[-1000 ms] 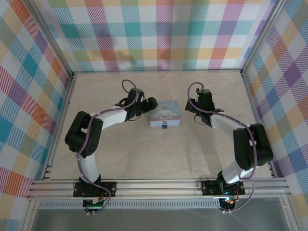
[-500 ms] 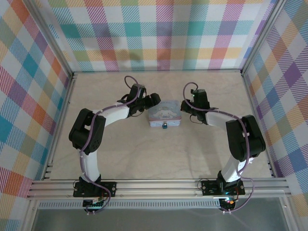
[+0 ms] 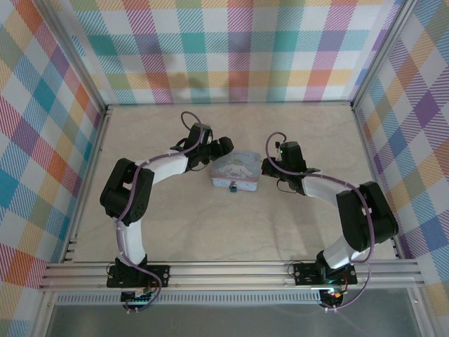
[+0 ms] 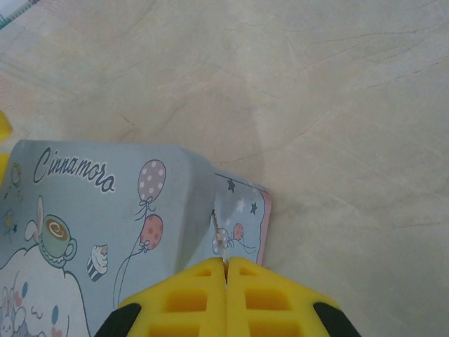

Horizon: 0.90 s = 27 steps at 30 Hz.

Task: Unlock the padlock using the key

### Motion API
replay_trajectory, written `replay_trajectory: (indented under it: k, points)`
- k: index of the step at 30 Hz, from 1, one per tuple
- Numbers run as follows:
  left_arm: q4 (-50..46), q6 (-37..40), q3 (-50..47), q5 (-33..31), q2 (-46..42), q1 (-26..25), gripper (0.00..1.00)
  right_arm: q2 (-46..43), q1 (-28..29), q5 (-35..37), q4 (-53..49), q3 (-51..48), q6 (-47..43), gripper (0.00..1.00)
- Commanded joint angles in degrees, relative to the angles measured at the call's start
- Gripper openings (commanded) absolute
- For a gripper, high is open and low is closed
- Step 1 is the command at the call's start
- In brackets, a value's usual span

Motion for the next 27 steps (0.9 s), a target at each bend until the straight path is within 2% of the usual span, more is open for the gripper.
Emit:
replay_trajectory:
  k: [1,8,11,12,13,15,22,27]
  points:
    - [0.87,0.08,-2.94,-0.38,-3.88,1.18,0.83,-2.38,0.55,-0.8,-0.6,-0.65,-0.43,0.0]
    - [-0.46,1.92,-8.19,-2.34,-11.25,3.15,0.86,-3.99,0.52,0.93,-3.76,-0.55,-1.6,0.0]
    - [-1.15,3.08,-10.88,-3.16,-15.74,3.14,0.87,-5.41,0.56,3.96,-5.89,-0.15,-2.97,0.0]
    - [-0.75,3.17,-12.3,-2.96,-17.39,3.06,0.88,-5.76,0.4,4.72,-6.63,0.37,-3.57,0.0]
    - [-0.29,3.12,-13.7,-2.53,-18.87,2.98,0.95,-6.06,0.3,5.35,-7.32,1.01,-4.25,0.0]
    - [0.41,2.94,-16.3,-1.61,-21.82,2.69,1.0,-5.88,-0.19,5.94,-8.67,2.74,-5.21,0.0]
    - [1.28,4.31,-23.5,0.83,-29.95,-0.57,1.0,-1.31,-2.53,5.49,-11.01,10.55,-6.99,0.0]
    - [7.44,7.54,-30.77,0.24,-33.71,-5.19,1.0,4.04,-3.73,3.89,-12.43,16.62,-7.25,0.0]
